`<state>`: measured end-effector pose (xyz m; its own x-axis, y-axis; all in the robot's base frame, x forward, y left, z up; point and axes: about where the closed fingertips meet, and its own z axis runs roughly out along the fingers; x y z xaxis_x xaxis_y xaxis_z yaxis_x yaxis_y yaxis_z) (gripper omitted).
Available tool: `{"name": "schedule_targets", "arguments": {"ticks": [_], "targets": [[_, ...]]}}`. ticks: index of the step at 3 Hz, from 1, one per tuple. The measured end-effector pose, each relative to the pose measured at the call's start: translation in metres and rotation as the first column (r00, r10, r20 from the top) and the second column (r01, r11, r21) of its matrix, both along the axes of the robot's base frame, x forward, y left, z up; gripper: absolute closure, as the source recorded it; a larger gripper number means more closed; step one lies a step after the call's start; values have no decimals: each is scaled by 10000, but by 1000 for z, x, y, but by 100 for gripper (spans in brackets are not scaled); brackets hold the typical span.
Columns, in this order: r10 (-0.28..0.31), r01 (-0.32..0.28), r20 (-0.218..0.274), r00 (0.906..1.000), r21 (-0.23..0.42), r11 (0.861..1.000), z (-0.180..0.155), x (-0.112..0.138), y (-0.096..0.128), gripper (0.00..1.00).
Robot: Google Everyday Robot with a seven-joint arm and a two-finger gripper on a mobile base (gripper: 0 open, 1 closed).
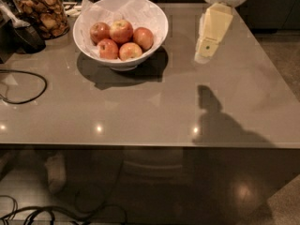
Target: Pick apple from white bowl
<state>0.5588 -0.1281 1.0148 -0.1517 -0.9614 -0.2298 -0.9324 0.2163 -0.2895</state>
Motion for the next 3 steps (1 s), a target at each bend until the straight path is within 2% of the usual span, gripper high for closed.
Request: {"name": "schedule_targets", "arguments": {"ticks": [1,2,3], "targets": [[391,-390,47,9992,-138,9991,3,27,31,0],[451,-451,296,9985,-6,9990,6,32,38,0],[248,-280,676,9974,456,9986,11,54,55,0]]}}
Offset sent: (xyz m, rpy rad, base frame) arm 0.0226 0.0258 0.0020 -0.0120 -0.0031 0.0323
